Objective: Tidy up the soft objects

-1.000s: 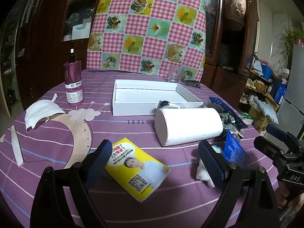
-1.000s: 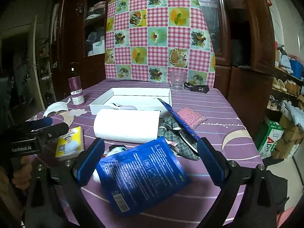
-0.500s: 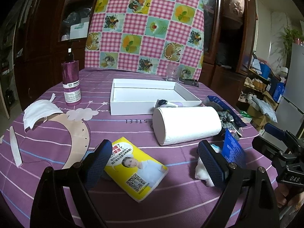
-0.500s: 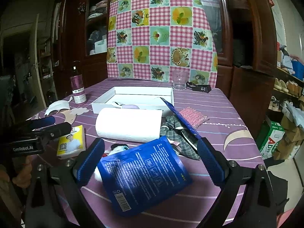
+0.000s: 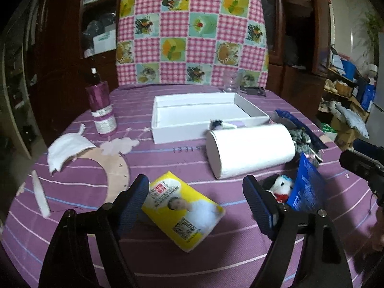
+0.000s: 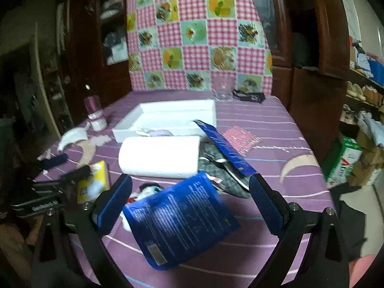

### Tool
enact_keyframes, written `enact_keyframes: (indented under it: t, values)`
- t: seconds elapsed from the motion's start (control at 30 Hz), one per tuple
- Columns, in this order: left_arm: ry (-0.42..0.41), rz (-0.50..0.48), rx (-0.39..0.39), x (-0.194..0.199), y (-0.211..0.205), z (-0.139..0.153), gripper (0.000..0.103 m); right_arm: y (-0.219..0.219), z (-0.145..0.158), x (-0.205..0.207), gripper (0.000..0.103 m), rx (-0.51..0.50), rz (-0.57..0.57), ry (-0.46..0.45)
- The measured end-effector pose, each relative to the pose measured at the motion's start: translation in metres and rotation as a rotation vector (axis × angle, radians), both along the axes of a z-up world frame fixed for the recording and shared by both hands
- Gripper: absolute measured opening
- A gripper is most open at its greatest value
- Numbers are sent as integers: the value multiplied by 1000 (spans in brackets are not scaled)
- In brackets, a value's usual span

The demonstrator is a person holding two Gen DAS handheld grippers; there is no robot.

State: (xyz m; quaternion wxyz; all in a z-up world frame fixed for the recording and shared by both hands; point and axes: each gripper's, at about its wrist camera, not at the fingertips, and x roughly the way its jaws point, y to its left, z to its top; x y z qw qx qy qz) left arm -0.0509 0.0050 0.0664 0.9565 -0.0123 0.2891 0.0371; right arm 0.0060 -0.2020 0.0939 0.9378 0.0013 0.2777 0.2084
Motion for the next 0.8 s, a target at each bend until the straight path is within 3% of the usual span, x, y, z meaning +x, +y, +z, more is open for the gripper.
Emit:
enact_keyframes:
  t: [0.2,0.4,0.63,0.8]
  values:
    - [13,28,30,2,-6,21,81,2,23,3,97,62,46,68]
    - [3,37,17,15,-7,34,81,8,32,25,97,120,-32,135]
    - [98,113,-9,41,3,14,81,5,5,46,97,165,-72,220]
    - [187,159,-152,52,30,-13,81,-10,-26,60,97,198,-112,327]
